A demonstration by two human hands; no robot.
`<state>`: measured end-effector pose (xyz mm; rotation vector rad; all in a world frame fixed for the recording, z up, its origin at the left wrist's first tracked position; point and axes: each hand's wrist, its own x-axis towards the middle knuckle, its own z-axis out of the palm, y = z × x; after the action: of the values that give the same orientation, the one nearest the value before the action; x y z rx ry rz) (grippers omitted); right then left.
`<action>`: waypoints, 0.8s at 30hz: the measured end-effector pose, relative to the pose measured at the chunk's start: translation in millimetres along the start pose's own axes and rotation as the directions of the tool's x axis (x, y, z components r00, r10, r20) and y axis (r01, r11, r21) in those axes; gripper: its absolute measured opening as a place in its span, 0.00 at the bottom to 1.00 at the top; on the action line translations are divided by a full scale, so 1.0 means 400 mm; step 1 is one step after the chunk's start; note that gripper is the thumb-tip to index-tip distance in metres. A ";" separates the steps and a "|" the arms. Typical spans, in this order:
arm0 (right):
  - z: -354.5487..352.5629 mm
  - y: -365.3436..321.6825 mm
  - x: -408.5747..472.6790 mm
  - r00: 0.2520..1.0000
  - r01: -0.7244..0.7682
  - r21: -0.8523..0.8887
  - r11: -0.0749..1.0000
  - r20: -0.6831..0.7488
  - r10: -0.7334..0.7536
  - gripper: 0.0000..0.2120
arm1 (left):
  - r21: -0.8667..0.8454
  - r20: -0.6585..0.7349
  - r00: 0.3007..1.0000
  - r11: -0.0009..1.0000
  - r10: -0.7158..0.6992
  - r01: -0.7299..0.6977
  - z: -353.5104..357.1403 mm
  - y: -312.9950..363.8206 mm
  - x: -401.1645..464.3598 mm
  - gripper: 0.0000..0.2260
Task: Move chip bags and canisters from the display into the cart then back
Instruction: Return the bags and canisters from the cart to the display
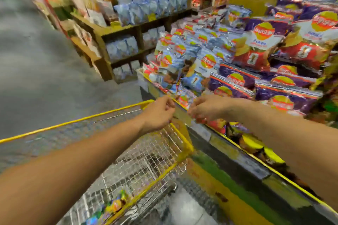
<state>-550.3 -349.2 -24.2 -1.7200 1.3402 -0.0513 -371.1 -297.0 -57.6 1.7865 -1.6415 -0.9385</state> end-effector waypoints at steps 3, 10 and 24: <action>0.133 -0.089 0.067 0.996 0.026 -0.015 1.000 0.088 -0.025 0.03 | 0.000 -0.026 0.995 0.995 -0.099 0.099 -0.088 -0.149 -0.062 0.08; 0.467 -0.209 0.218 0.944 0.048 -0.051 0.998 0.328 -0.028 0.03 | -0.042 -0.016 0.956 0.956 -0.292 0.291 -0.231 -0.495 -0.217 0.02; 0.997 -0.039 0.514 0.730 0.026 -0.511 0.859 0.596 0.333 0.27 | 0.532 0.588 0.486 0.762 -0.647 0.370 -0.075 -1.078 -0.470 0.57</action>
<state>-242.9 -261.6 -339.3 -1.7515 0.9665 1.0151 -83.9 -61.9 -348.1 2.4106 -1.8032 -2.0209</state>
